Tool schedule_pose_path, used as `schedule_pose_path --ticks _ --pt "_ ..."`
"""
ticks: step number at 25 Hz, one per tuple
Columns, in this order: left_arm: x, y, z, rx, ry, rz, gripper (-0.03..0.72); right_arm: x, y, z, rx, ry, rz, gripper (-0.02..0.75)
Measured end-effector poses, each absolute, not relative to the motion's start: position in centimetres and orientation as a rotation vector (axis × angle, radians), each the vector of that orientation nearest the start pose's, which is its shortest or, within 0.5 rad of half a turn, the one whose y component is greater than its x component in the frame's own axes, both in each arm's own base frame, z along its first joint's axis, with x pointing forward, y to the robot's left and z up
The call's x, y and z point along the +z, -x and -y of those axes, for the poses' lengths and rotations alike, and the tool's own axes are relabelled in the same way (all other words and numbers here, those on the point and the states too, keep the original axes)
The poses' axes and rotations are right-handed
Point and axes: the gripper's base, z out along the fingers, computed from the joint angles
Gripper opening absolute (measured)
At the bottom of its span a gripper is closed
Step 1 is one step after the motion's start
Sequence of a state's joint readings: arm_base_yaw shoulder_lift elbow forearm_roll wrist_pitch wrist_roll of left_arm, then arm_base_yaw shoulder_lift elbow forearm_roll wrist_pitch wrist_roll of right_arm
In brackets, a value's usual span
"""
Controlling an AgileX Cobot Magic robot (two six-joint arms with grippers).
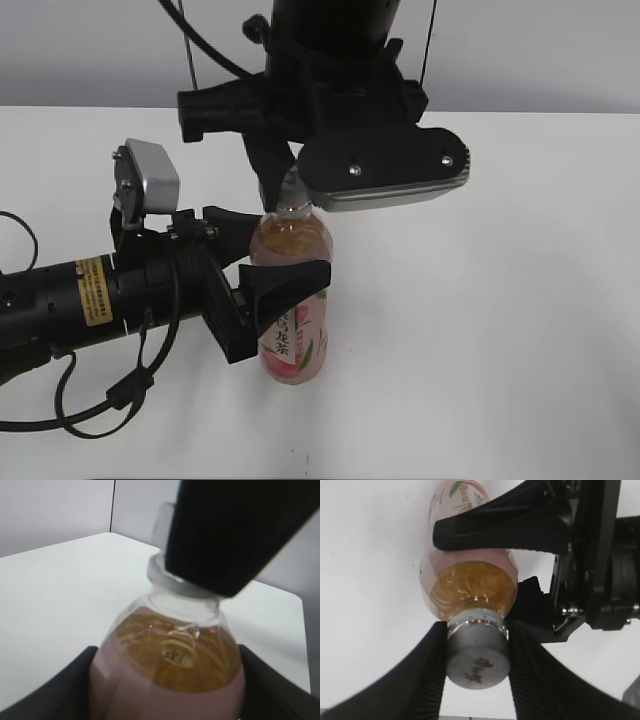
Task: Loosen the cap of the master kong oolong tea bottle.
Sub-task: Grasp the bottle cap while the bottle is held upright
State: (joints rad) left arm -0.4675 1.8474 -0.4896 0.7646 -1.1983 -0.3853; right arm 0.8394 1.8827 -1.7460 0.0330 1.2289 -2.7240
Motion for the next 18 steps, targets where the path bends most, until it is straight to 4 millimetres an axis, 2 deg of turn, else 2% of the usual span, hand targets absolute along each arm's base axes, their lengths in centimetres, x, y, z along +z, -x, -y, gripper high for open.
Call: schedule_pose_path --ticks 12,18 --pt "13.76 -22.13 17.75 -0.986 -0.877 -1.601 0.473 30.28 -26.55 -30.04 -0.335 2.836 0.750 0.278" --pt "13.76 -22.13 17.76 -0.987 -0.878 -1.600 0.473 30.30 -26.51 -30.08 -0.330 2.831 0.751 0.278"
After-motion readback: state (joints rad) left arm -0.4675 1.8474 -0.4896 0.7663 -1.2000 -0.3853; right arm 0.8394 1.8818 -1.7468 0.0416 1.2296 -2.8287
